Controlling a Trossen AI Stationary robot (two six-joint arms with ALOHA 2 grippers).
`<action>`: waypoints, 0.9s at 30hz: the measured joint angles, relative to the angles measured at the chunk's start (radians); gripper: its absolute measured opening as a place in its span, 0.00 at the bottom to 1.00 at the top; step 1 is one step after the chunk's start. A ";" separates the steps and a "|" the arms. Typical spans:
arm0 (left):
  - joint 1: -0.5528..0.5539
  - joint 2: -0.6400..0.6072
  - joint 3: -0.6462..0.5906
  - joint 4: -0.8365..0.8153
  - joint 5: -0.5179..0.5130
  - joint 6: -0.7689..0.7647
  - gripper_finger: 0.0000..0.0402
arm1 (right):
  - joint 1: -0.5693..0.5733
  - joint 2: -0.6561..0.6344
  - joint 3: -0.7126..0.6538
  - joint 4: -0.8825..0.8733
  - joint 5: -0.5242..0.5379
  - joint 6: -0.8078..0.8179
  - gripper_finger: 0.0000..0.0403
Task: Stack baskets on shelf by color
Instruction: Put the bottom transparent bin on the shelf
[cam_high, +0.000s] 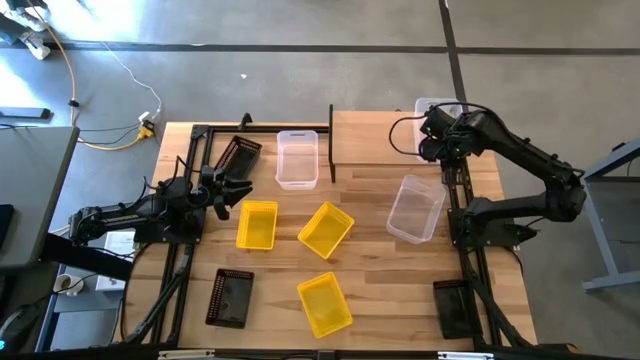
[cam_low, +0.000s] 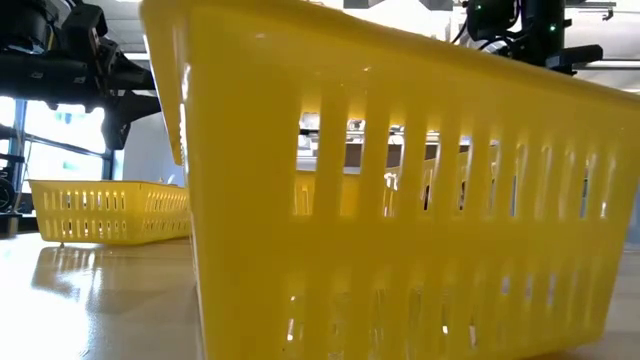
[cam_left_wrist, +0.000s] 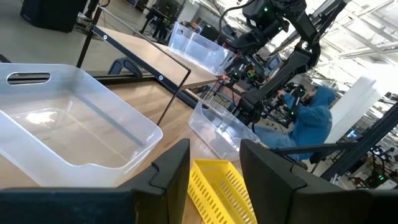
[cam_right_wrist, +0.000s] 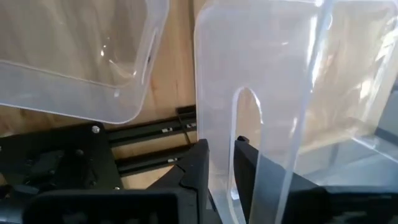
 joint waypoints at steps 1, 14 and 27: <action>0.000 0.000 0.000 0.000 0.000 0.000 0.33 | 0.000 0.000 0.000 -0.005 0.007 0.004 0.14; 0.000 0.000 0.000 0.000 0.000 0.000 0.33 | 0.000 0.000 0.000 0.005 -0.013 0.002 0.15; 0.000 0.000 0.000 0.000 0.000 0.000 0.33 | 0.000 0.000 0.000 0.001 0.069 0.009 0.27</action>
